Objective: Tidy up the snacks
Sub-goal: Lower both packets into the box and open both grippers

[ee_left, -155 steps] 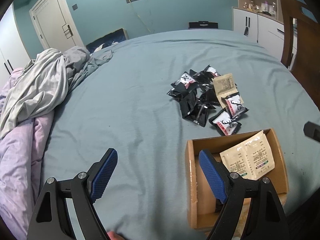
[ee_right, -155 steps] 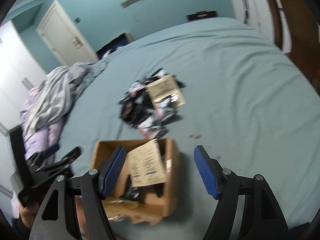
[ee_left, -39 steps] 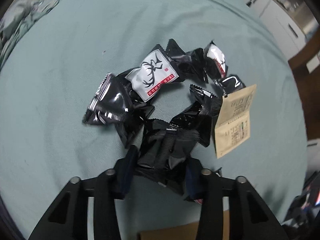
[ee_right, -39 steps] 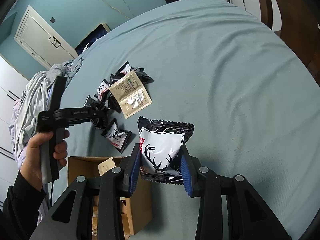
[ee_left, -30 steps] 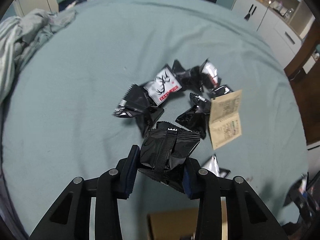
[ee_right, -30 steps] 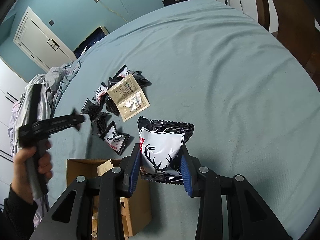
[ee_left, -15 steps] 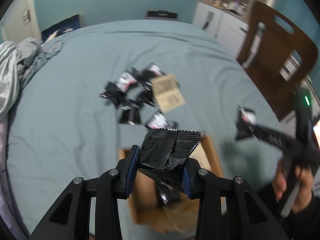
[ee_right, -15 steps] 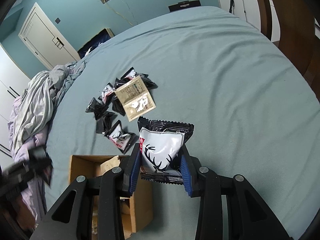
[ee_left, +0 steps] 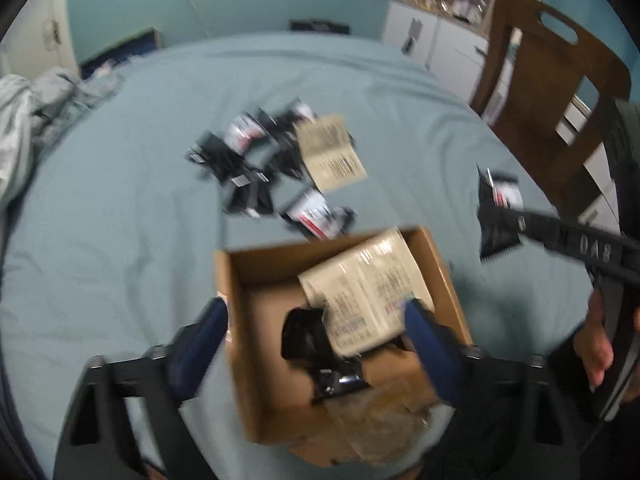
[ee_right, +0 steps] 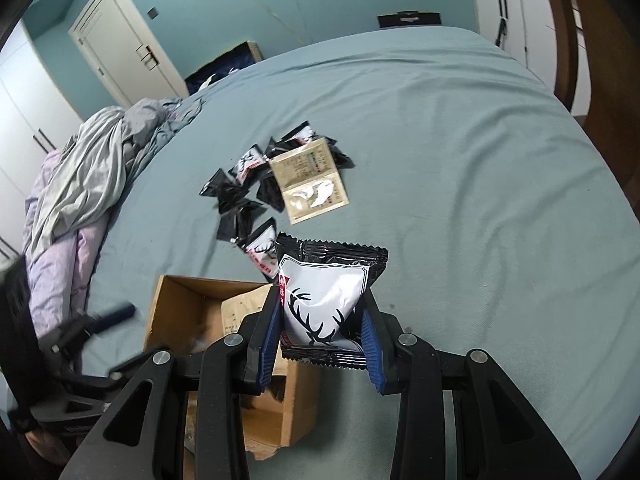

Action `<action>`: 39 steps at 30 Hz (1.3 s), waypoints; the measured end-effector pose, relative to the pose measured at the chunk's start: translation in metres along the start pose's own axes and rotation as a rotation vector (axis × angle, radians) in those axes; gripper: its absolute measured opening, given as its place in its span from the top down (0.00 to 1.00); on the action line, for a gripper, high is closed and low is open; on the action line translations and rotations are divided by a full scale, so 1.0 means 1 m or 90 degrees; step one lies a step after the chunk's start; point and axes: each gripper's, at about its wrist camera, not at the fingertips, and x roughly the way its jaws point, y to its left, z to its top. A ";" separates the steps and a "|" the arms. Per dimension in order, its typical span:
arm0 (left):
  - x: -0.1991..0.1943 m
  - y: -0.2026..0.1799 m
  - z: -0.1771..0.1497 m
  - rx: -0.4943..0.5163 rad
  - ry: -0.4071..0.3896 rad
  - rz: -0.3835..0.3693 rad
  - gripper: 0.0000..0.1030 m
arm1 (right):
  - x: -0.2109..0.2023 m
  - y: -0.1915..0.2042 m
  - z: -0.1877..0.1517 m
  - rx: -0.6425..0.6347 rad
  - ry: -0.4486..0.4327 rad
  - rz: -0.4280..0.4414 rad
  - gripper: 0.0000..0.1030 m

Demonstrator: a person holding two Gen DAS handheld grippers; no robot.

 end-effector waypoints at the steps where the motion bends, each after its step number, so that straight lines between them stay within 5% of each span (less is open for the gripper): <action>1: -0.004 0.003 0.002 -0.006 -0.013 0.005 0.10 | 0.000 0.001 -0.001 -0.004 0.001 0.003 0.66; 14: -0.010 0.036 0.014 -0.042 -0.058 0.150 0.09 | 0.020 0.025 -0.005 -0.081 0.074 0.097 0.66; 19: -0.007 0.039 0.013 -0.051 -0.054 0.154 0.09 | 0.027 0.042 -0.008 -0.146 0.096 0.114 0.66; 26: -0.004 0.043 0.011 -0.065 -0.042 0.150 0.09 | 0.034 0.034 -0.004 -0.105 0.119 0.159 0.65; 28: -0.004 0.044 0.011 -0.066 -0.040 0.149 0.09 | 0.038 0.030 -0.004 -0.083 0.131 0.163 0.62; 33: -0.003 0.041 0.011 -0.056 -0.042 0.152 0.09 | 0.040 0.020 -0.004 -0.005 0.124 0.169 0.32; 39: -0.005 0.037 0.010 -0.047 -0.043 0.151 0.09 | 0.027 0.012 -0.003 0.022 0.074 0.125 0.30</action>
